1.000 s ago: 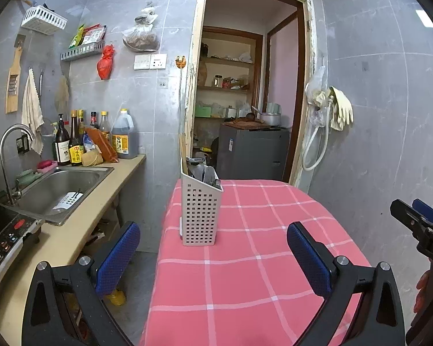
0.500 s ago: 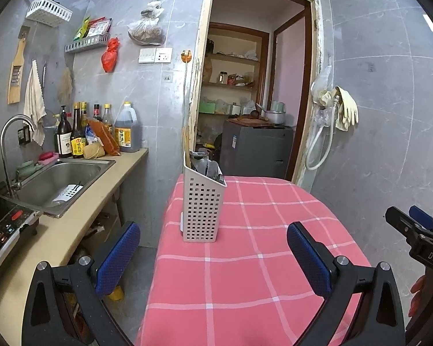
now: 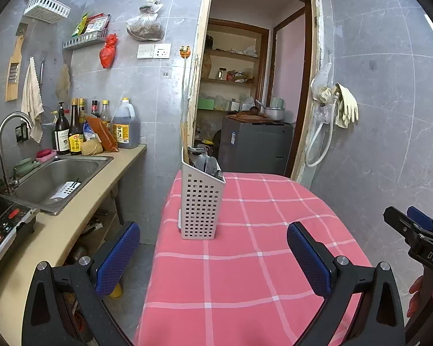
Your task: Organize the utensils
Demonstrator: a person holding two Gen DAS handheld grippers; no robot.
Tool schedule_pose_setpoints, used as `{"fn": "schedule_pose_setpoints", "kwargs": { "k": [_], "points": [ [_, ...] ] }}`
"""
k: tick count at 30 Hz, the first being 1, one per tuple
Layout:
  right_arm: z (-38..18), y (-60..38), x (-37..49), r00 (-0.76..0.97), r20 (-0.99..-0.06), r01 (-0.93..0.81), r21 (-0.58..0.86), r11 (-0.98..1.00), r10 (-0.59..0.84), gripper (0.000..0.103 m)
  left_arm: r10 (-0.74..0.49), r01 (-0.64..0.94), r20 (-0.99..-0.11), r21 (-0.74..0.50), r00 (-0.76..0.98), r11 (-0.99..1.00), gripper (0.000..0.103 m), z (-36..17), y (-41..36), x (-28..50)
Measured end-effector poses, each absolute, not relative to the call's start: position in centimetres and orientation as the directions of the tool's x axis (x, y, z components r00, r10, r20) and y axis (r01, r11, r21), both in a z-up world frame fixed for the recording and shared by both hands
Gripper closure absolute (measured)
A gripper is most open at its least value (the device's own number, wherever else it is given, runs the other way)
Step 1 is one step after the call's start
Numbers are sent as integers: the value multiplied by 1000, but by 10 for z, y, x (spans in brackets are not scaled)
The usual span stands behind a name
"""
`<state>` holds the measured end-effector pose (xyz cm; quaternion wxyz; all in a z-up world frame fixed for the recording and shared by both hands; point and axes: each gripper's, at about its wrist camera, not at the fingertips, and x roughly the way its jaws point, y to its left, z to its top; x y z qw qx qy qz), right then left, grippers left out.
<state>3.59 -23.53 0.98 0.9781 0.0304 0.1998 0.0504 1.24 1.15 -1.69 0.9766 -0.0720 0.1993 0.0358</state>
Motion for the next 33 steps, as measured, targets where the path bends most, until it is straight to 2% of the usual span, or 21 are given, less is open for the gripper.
{"fn": "schedule_pose_setpoints", "kwargs": {
  "k": [33],
  "points": [
    [9, -233, 36, 914, -390, -88, 82, 993, 113, 1, 38, -94, -394, -126, 918, 988, 0, -17, 12, 12]
  ]
}}
